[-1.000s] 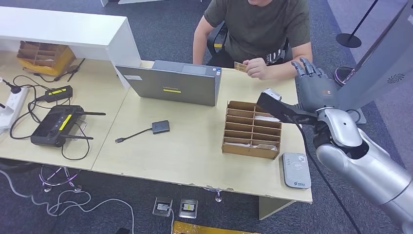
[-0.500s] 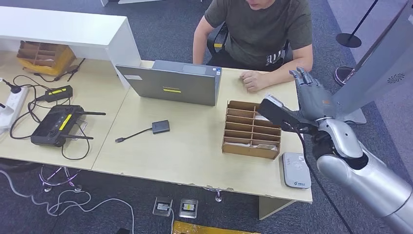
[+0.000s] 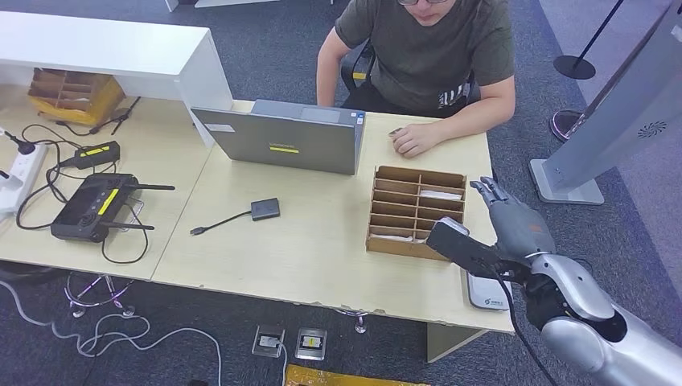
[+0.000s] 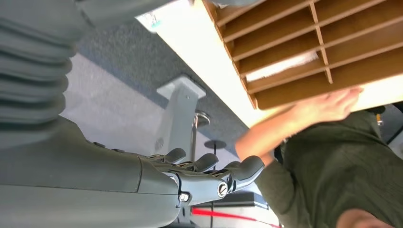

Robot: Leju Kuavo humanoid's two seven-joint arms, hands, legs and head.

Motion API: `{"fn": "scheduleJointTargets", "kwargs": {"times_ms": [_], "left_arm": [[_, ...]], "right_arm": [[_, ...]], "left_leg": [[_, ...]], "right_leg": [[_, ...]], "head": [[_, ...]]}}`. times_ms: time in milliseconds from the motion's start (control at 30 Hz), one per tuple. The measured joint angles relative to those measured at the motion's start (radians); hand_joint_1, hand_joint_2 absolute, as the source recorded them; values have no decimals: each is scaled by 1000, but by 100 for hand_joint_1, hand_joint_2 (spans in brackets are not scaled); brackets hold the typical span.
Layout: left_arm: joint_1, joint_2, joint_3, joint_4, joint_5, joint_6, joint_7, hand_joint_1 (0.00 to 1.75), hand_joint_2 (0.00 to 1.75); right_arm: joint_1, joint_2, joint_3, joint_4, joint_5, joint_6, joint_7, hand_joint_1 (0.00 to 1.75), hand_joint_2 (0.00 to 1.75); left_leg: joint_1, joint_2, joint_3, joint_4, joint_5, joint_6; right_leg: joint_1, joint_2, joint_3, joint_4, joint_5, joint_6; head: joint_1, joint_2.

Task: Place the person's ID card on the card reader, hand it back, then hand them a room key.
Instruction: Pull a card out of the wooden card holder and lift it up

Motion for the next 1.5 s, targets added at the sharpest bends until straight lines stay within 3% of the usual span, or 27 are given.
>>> {"fn": "scheduleJointTargets", "kwargs": {"times_ms": [300, 667, 1133, 1500], "left_arm": [[0, 0, 0, 0, 0, 3, 0, 0, 0], [0, -1, 0, 0, 0, 3, 4, 0, 0], [-1, -1, 0, 0, 0, 2, 9, 0, 0], [-1, -1, 0, 0, 0, 1, 9, 0, 0]], "right_arm": [[136, 41, -20, 37, 123, -177, -11, 0, 175], [198, 129, -57, 150, 201, -274, -54, 0, 175], [202, 230, -83, 294, 227, -276, -99, 0, 175], [202, 256, -85, 332, 229, -255, -110, 0, 175]], "left_leg": [[0, 0, -1, 0, 0, 0], [0, 0, -1, 0, 0, 0], [0, 0, -1, 0, 0, 0], [0, 0, -1, 0, 0, 0]], "right_leg": [[0, -1, 0, 0, 0, 0], [0, -1, 0, 0, 0, 0], [0, -1, 0, 0, 0, 0], [0, 0, -1, 0, 0, 0]], "head": [[0, 0], [0, 0], [0, 0], [0, 0]]}}
